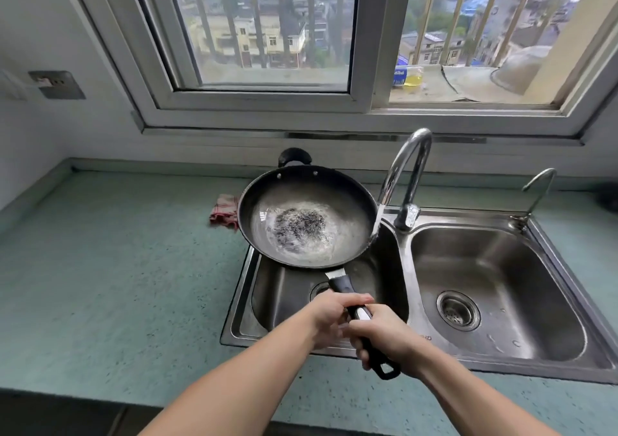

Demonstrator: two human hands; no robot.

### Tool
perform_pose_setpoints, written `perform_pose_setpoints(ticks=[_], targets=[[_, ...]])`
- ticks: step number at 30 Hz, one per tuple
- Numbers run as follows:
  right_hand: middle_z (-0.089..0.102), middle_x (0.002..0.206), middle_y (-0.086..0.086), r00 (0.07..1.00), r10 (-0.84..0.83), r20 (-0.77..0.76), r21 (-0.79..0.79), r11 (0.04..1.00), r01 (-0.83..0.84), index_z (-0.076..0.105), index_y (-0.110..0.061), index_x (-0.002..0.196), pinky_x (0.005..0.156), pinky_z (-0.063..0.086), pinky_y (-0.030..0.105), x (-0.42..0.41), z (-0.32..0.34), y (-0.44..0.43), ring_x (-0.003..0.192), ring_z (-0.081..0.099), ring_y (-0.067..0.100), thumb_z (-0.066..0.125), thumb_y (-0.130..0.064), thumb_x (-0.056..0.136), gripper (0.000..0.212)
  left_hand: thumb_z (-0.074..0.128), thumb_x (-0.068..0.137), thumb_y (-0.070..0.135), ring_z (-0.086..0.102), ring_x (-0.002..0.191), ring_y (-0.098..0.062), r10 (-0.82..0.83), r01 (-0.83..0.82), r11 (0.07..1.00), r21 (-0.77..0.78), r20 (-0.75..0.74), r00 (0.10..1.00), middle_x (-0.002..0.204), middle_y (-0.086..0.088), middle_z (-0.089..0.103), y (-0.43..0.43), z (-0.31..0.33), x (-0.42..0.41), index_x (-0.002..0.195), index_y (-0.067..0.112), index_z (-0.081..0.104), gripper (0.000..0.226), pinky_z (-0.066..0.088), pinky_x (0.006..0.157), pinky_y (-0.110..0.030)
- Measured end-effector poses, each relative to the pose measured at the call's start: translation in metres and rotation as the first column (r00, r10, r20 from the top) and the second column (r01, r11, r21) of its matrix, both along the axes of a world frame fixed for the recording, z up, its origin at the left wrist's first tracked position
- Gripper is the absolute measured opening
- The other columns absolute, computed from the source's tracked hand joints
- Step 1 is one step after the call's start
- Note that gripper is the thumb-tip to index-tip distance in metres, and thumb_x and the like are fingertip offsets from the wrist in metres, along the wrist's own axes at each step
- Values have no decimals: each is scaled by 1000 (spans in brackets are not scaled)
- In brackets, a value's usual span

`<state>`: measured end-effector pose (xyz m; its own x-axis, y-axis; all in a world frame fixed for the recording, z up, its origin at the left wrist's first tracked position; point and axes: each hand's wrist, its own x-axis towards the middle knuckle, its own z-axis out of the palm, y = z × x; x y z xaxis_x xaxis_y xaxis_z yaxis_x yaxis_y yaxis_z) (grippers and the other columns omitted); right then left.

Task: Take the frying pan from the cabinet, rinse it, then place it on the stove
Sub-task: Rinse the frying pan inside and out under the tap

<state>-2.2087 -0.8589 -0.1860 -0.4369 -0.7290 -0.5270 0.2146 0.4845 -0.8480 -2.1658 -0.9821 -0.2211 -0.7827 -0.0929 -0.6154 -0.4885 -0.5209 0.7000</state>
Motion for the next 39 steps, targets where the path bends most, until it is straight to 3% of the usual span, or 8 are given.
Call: perform_pose_setpoints(ticks=[8, 13, 18, 20, 24, 28, 33, 39], targets=[[48, 49, 7, 996, 17, 84, -7, 1000, -16, 49, -3, 73, 41, 40, 24, 24, 32, 39, 37, 47, 15, 51, 1, 78, 7, 56, 92, 22, 54, 53, -20, 26, -27, 1000, -4, -23, 999, 68, -6, 58, 47, 23, 32, 79, 10, 64, 19, 46, 50, -27], [47, 46, 5, 979, -46, 199, 37, 999, 39, 53, -2, 76, 35, 38, 16, 39, 61, 72, 33, 45, 10, 48, 4, 83, 10, 56, 93, 26, 47, 35, -10, 23, -22, 999, -32, 45, 999, 47, 0, 53, 85, 49, 47, 73, 14, 58, 24, 40, 35, -20], [52, 51, 1, 963, -94, 252, 114, 991, 67, 55, -9, 70, 37, 41, 15, 44, 90, 103, 34, 49, 5, 54, 1, 81, 15, 72, 75, 34, 49, 41, -6, -49, 50, 999, -18, 63, 997, 48, 2, 49, 112, 56, 46, 64, 15, 60, 25, 44, 40, -18], [52, 52, 1, 972, -87, 220, 139, 989, 57, 55, -8, 65, 37, 42, 15, 46, 97, 115, 34, 49, 4, 53, 1, 80, 18, 74, 68, 33, 51, 43, -6, -85, 85, 996, 0, 42, 996, 50, 3, 51, 124, 59, 45, 63, 15, 61, 22, 46, 44, -19], [52, 51, 1, 986, -76, 147, 161, 986, 52, 55, -9, 66, 40, 44, 16, 47, 106, 132, 36, 49, 5, 54, 0, 81, 17, 61, 83, 34, 52, 47, -6, -104, 103, 995, 11, 34, 994, 56, 2, 55, 139, 67, 44, 68, 16, 62, 23, 43, 42, -17], [51, 47, 3, 993, -93, 77, 130, 988, 82, 54, -7, 64, 40, 44, 15, 48, 110, 135, 35, 48, 8, 55, 3, 79, 18, 61, 84, 36, 52, 48, -7, -154, 155, 987, -36, 9, 988, 58, 2, 55, 140, 75, 42, 73, 17, 62, 21, 42, 44, -16], [46, 42, 6, 992, -124, -11, 91, 988, 124, 49, -5, 68, 38, 40, 16, 45, 104, 129, 32, 46, 13, 49, 8, 82, 19, 73, 64, 35, 51, 51, -11, -213, 211, 976, -53, -36, 976, 59, 0, 58, 133, 73, 32, 73, 19, 64, 20, 42, 46, -21], [47, 35, 1, 979, -56, -195, 191, 977, 94, 50, -6, 65, 35, 42, 19, 29, 98, 110, 31, 47, 14, 50, 3, 82, 20, 68, 66, 38, 50, 57, -16, -290, 286, 955, -72, -51, 956, 61, 0, 55, 113, 62, 15, 71, 19, 59, 21, 38, 57, -26]])
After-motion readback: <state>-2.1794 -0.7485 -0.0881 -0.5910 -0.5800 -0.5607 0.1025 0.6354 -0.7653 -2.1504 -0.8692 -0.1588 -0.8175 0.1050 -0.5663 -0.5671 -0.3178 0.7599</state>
